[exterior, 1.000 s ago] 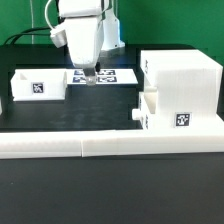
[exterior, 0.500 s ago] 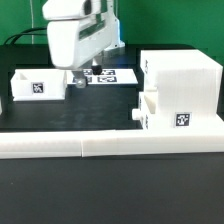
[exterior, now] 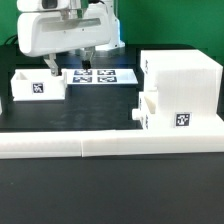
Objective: Assemble drawer
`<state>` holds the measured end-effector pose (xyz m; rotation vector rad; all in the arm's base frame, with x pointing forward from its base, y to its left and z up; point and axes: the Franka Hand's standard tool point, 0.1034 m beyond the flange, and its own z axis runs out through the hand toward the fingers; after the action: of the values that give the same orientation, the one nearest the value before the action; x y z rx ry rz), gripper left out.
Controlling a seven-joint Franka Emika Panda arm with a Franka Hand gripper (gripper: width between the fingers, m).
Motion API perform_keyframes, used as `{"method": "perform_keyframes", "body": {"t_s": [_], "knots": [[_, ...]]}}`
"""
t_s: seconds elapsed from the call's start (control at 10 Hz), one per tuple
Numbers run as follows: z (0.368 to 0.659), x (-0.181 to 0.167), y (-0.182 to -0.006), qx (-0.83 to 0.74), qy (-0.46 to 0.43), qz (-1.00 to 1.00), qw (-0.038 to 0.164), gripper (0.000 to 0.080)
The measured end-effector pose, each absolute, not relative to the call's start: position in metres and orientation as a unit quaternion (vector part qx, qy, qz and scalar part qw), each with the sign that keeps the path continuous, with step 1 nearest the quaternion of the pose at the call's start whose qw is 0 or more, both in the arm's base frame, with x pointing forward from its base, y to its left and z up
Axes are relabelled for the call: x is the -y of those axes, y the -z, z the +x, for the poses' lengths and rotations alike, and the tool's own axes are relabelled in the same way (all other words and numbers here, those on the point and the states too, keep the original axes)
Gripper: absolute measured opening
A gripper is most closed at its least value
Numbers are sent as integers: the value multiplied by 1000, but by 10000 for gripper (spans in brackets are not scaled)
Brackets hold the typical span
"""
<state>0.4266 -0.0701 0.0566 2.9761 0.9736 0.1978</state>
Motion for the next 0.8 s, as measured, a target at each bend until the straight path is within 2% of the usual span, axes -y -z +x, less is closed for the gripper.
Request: {"method": "perform_keyframes", "body": {"t_s": [0.5, 0.8], "knots": [[425, 70, -55, -166, -62, 984, -11, 649], [402, 75, -46, -117, -46, 992, -10, 649]]}}
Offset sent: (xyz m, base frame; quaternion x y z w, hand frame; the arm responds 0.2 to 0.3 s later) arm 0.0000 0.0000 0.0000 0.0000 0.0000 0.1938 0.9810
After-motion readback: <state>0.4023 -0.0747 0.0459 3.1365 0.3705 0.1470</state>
